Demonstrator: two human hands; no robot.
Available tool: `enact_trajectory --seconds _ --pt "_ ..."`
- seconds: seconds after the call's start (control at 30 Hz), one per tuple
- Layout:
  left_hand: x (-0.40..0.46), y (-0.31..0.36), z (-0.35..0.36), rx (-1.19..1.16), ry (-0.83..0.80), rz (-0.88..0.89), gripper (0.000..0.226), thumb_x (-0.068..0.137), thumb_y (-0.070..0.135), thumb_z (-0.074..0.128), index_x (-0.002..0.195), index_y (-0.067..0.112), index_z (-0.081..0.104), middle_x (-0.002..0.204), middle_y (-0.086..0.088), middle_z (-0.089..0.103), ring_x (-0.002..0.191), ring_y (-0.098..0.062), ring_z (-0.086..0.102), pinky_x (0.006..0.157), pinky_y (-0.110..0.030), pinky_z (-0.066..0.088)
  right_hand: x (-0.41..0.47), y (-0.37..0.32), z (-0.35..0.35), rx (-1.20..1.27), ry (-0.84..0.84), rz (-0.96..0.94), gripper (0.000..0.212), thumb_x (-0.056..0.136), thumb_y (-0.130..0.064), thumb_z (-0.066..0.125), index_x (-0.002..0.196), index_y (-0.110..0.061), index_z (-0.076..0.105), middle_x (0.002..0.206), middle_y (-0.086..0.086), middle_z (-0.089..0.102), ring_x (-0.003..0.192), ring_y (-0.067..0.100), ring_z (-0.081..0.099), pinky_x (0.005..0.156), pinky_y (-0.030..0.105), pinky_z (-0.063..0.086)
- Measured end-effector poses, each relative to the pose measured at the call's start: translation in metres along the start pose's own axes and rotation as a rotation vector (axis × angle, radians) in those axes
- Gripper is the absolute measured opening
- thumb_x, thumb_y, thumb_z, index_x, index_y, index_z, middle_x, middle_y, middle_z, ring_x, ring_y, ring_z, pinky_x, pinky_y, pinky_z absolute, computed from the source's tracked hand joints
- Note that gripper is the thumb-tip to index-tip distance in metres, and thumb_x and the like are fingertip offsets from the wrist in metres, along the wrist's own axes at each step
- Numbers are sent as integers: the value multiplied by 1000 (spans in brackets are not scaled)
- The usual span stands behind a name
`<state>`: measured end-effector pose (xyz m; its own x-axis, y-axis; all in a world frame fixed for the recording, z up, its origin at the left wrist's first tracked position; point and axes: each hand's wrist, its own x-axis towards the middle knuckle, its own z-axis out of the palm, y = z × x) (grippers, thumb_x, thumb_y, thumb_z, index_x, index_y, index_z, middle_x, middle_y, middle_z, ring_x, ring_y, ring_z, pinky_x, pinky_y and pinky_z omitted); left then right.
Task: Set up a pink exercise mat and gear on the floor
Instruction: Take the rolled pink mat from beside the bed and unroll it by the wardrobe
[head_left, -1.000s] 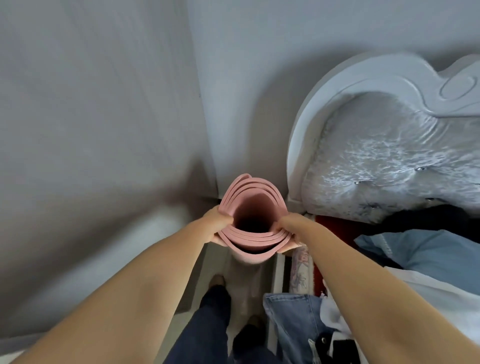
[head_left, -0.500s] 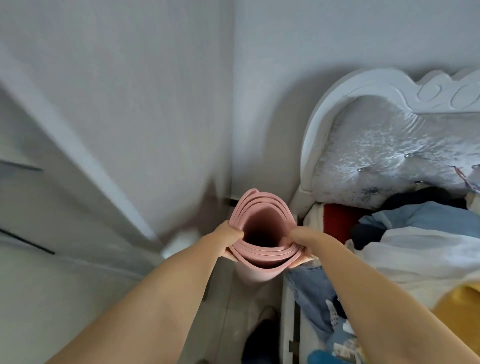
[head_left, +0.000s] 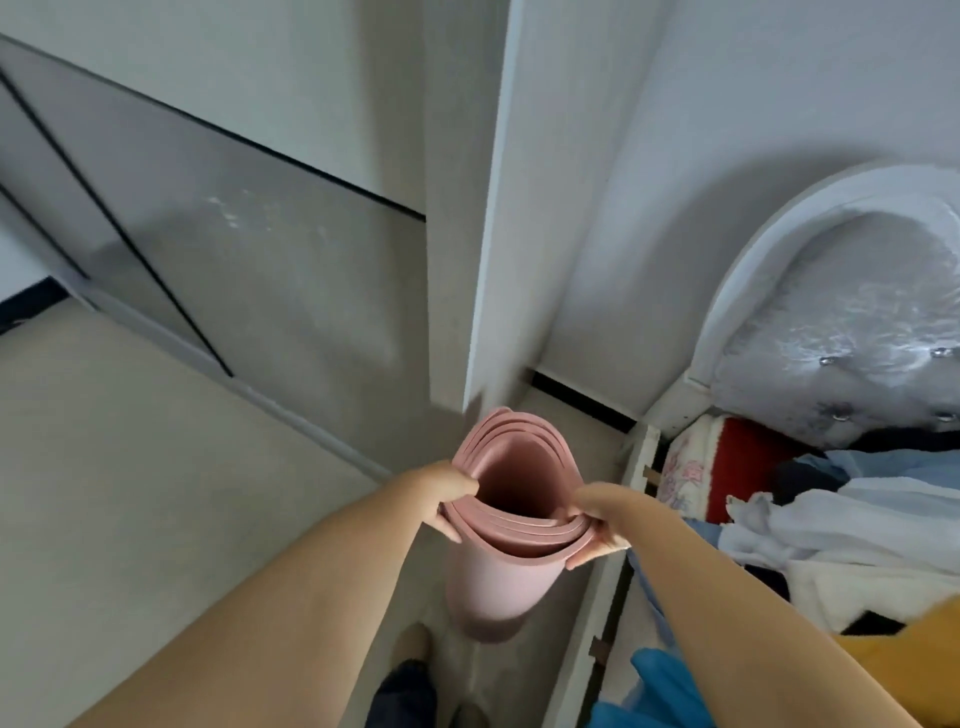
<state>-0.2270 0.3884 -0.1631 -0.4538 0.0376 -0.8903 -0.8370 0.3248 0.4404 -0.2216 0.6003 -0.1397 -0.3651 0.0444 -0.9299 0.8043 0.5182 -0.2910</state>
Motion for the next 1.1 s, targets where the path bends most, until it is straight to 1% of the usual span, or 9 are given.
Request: enact_trajectory --seconds 0.13,0.3,0.43,0.5,0.57,0.67,0.8,0.93,1.1 --pt "-20 -56 -15 -148 70 -31 47 95 11 48 141 8 38 141 -16 44 121 -40 54 74 -45 57 0 -3 43 -123 -31 -31 38 89 3 44 127 7 52 96 23 63 74 35 67 42 40 57" --pt "-50 -127 -42 -350 190 4 43 92 7 45 135 13 45 132 -16 55 114 -36 60 75 -48 57 -7 -17 107 -286 -48 -118 39 88 1 43 126 2 53 124 24 61 88 36 67 47 38 59" --pt "-81 -180 -79 -493 303 25 40 92 6 44 131 16 45 129 -14 54 110 -35 59 76 -49 56 -24 -37 172 -390 -113 -196 42 89 1 43 129 -3 52 121 22 61 80 32 65 43 35 57" --pt "-96 -207 -100 -523 338 24 39 91 7 45 130 13 46 129 -17 55 110 -37 62 77 -50 57 -35 -47 206 -433 -131 -227 43 89 2 44 130 -3 52 120 21 61 88 35 66 43 35 56" --pt "-110 -236 -124 -556 363 48 37 89 6 46 126 11 48 116 -18 60 96 -37 66 76 -52 58 -46 -56 243 -472 -154 -242 45 88 2 44 133 -2 51 130 23 56 102 39 64 43 35 57" --pt "-138 -288 -168 -571 428 83 31 86 6 42 114 13 51 89 -13 59 71 -28 63 73 -50 58 -70 -71 311 -534 -190 -260 42 89 2 43 130 2 50 126 24 58 99 38 65 44 36 57" --pt "-176 -356 -225 -602 459 78 36 87 8 42 121 14 51 104 -13 61 76 -26 65 60 -42 60 -104 -88 405 -583 -211 -272 15 92 4 39 98 5 53 96 21 61 89 37 63 68 47 59" --pt "-214 -432 -286 -637 484 83 33 90 11 44 122 15 50 118 -14 62 87 -32 67 59 -41 61 -131 -95 507 -690 -242 -295 31 90 4 45 120 6 52 122 24 57 106 44 64 53 44 59" --pt "-252 -504 -353 -657 544 22 42 88 16 52 129 13 51 121 -17 64 95 -37 71 58 -41 62 -149 -100 606 -663 -333 -290 45 89 5 45 134 2 43 139 21 46 114 45 58 50 42 59"
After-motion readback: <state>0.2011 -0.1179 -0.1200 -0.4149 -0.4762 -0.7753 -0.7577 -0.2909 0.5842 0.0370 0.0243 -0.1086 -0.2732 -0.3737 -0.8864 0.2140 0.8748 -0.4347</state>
